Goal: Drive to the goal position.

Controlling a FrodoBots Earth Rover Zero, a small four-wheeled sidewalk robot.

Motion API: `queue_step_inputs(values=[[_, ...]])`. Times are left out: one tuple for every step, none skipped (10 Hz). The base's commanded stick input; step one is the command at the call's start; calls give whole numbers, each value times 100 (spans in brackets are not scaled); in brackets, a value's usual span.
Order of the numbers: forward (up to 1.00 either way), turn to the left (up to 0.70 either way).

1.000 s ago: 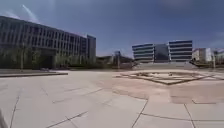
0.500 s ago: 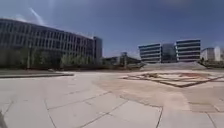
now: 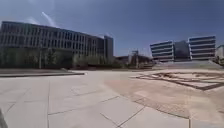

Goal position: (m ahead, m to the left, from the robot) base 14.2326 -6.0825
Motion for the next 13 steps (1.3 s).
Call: queue_step_inputs(values=[[70,-5],[70,-5],[70,-3],[70,-4],[70,-4],[70,-5],[70,-3],[70,-5],[70,-3],[70,-3],[70,-3],[70,-3],[70,24]])
